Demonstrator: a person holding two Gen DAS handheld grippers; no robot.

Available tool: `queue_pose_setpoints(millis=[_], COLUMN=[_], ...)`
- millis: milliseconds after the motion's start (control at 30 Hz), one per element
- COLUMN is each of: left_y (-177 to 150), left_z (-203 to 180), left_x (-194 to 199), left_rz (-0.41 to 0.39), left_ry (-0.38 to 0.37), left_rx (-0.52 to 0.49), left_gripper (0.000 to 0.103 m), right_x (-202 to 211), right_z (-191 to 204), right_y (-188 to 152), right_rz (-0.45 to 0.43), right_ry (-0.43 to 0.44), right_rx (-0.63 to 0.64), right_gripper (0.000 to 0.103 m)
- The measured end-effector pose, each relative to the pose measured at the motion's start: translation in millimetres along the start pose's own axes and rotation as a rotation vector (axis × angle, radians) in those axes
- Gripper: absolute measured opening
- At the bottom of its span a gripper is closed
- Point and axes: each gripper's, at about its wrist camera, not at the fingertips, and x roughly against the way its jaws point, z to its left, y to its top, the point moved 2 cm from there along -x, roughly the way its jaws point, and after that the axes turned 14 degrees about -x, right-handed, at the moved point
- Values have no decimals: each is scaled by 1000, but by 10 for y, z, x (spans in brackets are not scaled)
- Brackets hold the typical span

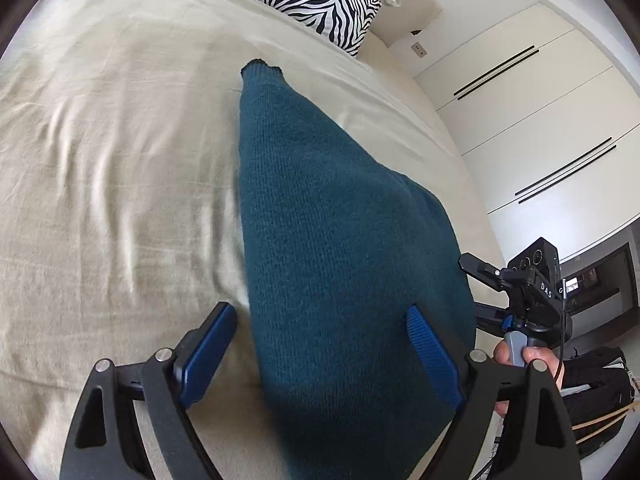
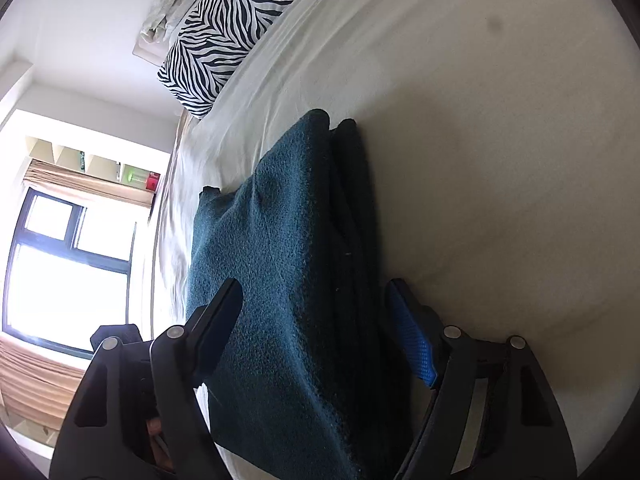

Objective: Fold small clothes

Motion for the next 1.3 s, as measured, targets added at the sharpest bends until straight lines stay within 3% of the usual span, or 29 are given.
queue_pose_setpoints(millis=[33,133,267,400,600,833,967,1133,1200,1267,1300], left_y=[46,117,126,66,-285,-818,-1064,-1321,-1399,-1440,-1439], left_z=[4,-29,-142,-302,-365,-99,143,550,662,690,690], left_x=[-53,-129,-88,160,913,1740,1962,1734,1693,1699,1698], left_rz=[9,31,48,40,-13,-33,-37,19,-12,-34,-42], left_ry=[6,54,116,153,223,291,319,328,299,290,294], left_rx=[-3,-22,-71,-130,-189,-181,-150,-87,-63,-48,-52], left_gripper=[86,72,56,50,49,49,50,56,61,67,68], right_x=[-58,-168,-148,-55,57,-251,-487,-797,-922,-892,-877], right_z=[33,89,278,703,1245,1659,1637,1270,1060,835,787], right_y=[3,50,-141,-504,-1215,-2009,-2349,-2460,-2407,-2400,-2391], right_rz=[8,9,-69,-165,-159,-64,-7,21,32,40,41], right_ry=[-32,-110,-233,-348,-275,-174,-125,-161,-155,-92,-62], right_rx=[20,40,130,288,398,435,396,323,261,188,172], right_gripper=[65,39,26,22,22,22,22,23,29,39,39])
